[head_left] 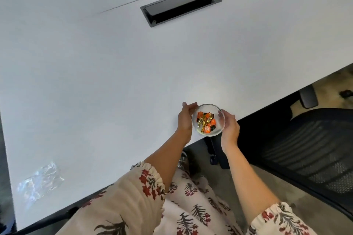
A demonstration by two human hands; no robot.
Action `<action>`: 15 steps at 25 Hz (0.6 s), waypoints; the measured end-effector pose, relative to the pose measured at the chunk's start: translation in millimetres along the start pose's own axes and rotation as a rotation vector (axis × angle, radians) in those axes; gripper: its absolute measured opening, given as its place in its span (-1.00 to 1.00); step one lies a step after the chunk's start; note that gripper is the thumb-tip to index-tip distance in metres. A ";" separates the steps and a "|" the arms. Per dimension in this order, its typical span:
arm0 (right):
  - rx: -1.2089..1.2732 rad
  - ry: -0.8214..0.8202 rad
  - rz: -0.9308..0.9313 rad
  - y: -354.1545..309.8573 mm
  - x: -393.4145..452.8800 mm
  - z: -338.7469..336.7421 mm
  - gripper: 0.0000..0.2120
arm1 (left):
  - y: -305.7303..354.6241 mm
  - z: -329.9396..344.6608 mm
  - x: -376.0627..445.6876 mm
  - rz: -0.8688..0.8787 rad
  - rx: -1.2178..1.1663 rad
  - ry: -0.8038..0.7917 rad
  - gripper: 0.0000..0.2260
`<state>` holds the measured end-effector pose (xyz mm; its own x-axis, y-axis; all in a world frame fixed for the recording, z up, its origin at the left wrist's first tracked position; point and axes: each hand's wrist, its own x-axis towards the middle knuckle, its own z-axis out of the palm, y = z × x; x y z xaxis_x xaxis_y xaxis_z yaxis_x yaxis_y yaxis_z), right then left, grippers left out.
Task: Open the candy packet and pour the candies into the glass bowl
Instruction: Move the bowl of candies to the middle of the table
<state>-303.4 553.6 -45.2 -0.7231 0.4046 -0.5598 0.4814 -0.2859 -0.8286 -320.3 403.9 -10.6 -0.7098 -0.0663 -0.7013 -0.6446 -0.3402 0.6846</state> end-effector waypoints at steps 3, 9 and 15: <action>0.035 -0.017 0.048 4.5 -2.0 1.4 -0.85 | -9.1 4.1 5.0 -0.042 -0.051 0.002 -0.46; 0.248 0.008 0.164 4.3 -8.2 19.2 -0.64 | -19.1 8.2 9.8 -0.041 -0.059 -0.008 -0.42; 0.377 -0.059 0.200 -1.8 -12.7 31.8 -0.51 | -16.5 12.3 9.1 -0.047 -0.106 -0.013 -0.45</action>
<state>-310.9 521.4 -36.2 -0.6665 0.2619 -0.6980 0.4079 -0.6555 -0.6355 -319.7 420.4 -25.9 -0.6839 -0.0361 -0.7287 -0.6437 -0.4402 0.6259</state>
